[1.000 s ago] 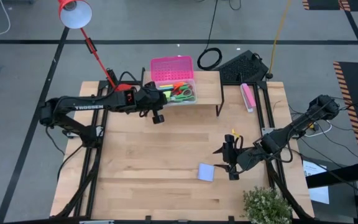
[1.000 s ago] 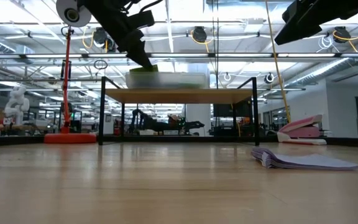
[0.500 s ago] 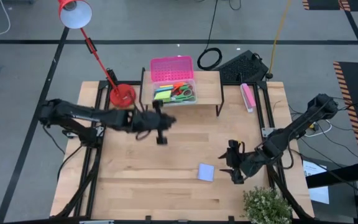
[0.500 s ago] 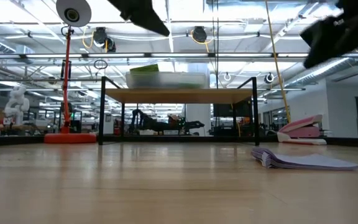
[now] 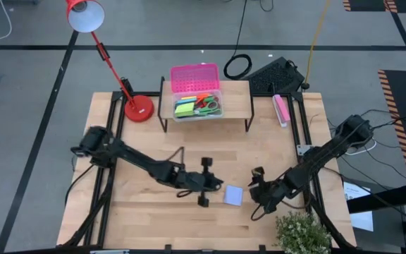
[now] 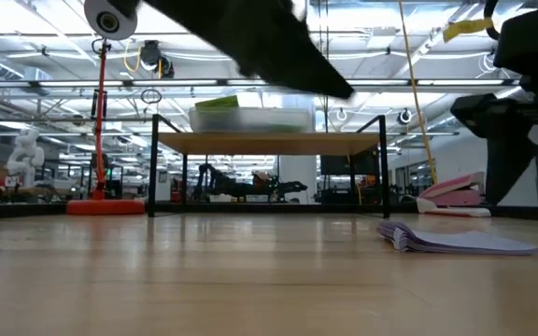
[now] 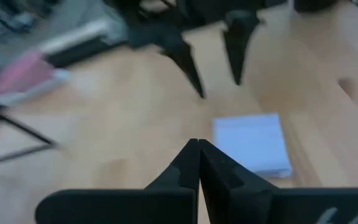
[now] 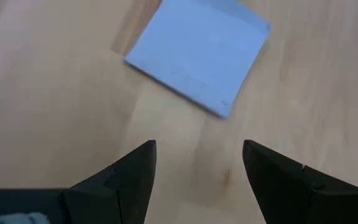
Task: Pack school essentials
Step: Put the light blue sticky notes into the pink supply box on the shelf
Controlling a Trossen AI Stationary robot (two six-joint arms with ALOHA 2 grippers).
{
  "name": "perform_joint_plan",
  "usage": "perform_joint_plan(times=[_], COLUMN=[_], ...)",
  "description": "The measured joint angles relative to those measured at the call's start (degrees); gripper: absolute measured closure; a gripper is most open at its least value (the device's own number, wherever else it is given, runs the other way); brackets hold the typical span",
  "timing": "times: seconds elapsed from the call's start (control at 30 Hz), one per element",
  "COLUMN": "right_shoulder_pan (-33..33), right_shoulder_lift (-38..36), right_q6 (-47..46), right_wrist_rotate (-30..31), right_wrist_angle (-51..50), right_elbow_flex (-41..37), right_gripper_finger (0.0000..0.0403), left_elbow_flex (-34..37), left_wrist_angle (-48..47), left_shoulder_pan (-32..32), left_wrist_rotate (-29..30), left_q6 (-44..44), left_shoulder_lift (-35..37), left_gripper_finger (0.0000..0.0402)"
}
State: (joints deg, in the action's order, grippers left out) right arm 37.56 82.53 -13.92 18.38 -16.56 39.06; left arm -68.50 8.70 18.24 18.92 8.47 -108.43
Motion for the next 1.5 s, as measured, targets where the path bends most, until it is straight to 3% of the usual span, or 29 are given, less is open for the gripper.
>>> perform_joint_plan(times=[0.4, 0.9, 1.23, 1.5], right_shoulder_pan=[-1.18, -3.42, -4.61, -4.57], right_shoulder_lift=[5.24, 5.62, 11.09, 11.34], right_q6=[21.82, 35.2, 44.94, 44.82], right_wrist_rotate=[2.5, -0.69, -1.44, -2.11], right_wrist_angle=[8.65, 9.42, 17.97, 18.71], right_elbow_flex=[0.1, 0.08, 0.21, 0.14], right_gripper_finger=[0.0176, 0.0265, 0.0302, 0.0385], left_elbow_flex=[-10.69, -10.9, -10.9, -10.85], left_wrist_angle=[-4.35, -6.68, -7.67, -8.13], left_shoulder_pan=[-3.39, -5.69, -6.12, -6.57], left_wrist_rotate=[-14.48, -16.51, -16.55, -16.65], left_q6=[-5.02, -7.4, -7.28, -6.22], left_shoulder_lift=[-15.34, -17.87, -17.89, -17.89], left_gripper_finger=[0.0398, 0.039, 0.0391, 0.0398])
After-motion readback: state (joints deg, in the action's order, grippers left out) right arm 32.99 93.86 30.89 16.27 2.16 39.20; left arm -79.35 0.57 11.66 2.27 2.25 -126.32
